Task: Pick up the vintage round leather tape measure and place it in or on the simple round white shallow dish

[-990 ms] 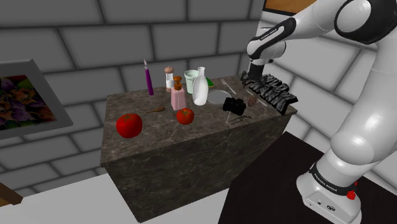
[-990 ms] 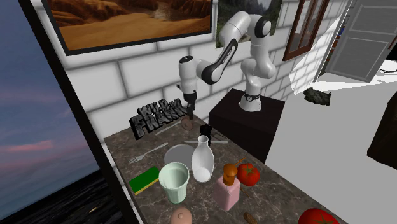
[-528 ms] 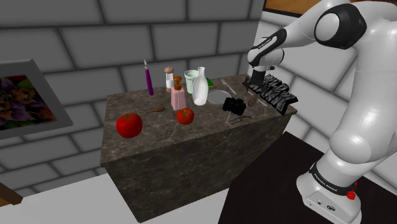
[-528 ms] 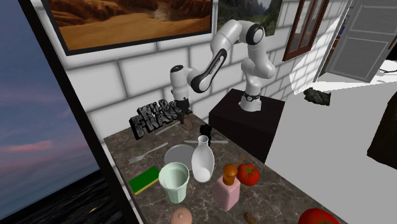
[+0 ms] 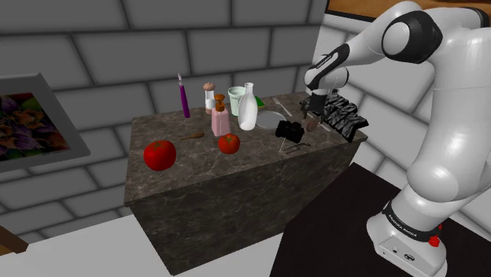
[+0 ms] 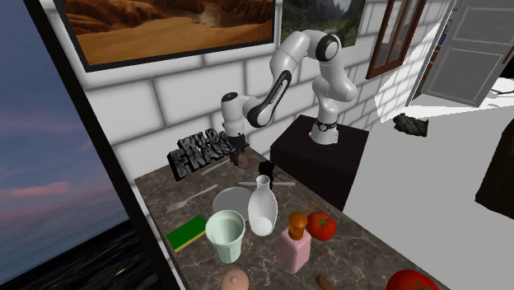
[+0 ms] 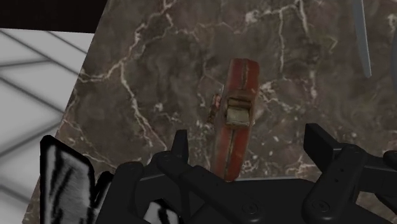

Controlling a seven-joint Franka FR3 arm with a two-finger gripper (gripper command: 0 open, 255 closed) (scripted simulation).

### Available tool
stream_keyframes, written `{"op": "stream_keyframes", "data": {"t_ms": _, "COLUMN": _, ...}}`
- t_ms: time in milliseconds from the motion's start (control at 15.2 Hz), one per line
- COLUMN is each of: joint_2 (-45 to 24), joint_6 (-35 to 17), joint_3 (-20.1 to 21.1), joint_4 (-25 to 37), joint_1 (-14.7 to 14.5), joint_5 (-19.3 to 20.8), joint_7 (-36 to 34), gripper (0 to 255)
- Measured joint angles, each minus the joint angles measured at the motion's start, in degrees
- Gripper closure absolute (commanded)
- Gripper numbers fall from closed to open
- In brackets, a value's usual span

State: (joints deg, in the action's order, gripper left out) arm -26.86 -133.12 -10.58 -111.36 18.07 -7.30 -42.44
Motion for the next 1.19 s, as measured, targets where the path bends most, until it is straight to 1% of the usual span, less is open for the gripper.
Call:
{"op": "stream_keyframes", "data": {"t_ms": 330, "joint_2": -0.11, "joint_6": -0.15, "joint_3": 0.02, "joint_4": -0.01, "joint_1": 0.0, "joint_5": -0.03, "joint_7": 0.0, "gripper": 0}}
{"op": "stream_keyframes", "data": {"t_ms": 396, "joint_2": -0.11, "joint_6": -0.15, "joint_3": 0.02, "joint_4": -0.01, "joint_1": 0.0, "joint_5": -0.03, "joint_7": 0.0, "gripper": 255}}
{"op": "stream_keyframes", "data": {"t_ms": 1056, "joint_2": -0.1, "joint_6": -0.19, "joint_3": 0.04, "joint_4": 0.01, "joint_1": 0.0, "joint_5": -0.05, "joint_7": 0.01, "gripper": 255}}
{"op": "stream_keyframes", "data": {"t_ms": 1188, "joint_2": 0.58, "joint_6": 0.53, "joint_3": -0.09, "joint_4": -0.01, "joint_1": -0.06, "joint_5": 0.15, "joint_7": -0.08, "gripper": 255}}
